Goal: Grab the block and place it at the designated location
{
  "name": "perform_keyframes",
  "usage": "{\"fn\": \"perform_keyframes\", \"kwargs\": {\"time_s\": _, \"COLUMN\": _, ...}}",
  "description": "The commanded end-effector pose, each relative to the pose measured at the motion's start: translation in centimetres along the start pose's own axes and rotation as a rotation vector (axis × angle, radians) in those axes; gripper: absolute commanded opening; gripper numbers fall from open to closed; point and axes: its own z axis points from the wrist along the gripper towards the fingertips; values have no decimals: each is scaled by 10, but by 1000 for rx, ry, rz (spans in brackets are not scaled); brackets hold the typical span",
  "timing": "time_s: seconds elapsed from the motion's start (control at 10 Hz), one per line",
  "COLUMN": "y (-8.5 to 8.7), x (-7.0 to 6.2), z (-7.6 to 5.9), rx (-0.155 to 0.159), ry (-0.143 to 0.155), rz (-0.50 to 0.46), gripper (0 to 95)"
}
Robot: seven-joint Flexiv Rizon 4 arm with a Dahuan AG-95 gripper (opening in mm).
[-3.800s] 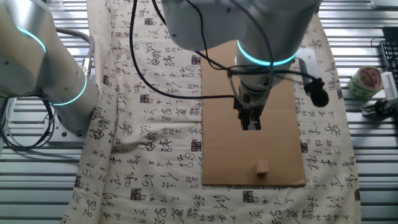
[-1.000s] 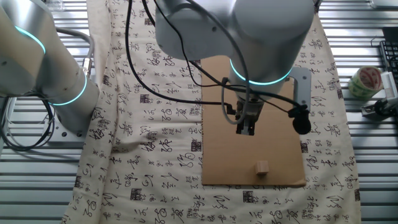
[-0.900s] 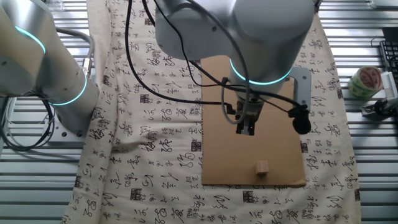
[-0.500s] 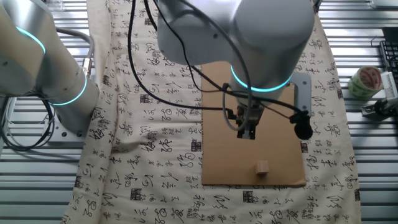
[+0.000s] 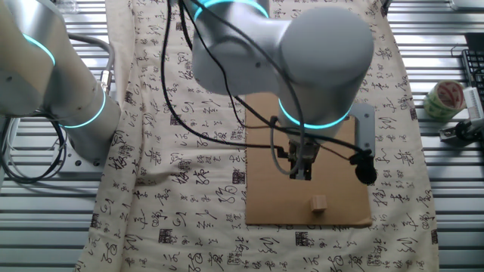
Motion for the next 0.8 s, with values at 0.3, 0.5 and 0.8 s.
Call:
{"fn": "perform_keyframes", "kwargs": {"time_s": 0.3, "y": -11, "x": -16, "z": 5, "rx": -11, "ry": 10, "rz": -35, "gripper": 0}}
{"fn": "perform_keyframes", "kwargs": {"time_s": 0.5, "y": -21, "x": -20, "z": 5, "rx": -18, "ry": 16, "rz": -56, "gripper": 0}}
{"fn": "perform_keyframes", "kwargs": {"time_s": 0.8, "y": -32, "x": -22, "z": 9, "rx": -24, "ry": 11, "rz": -80, "gripper": 0}}
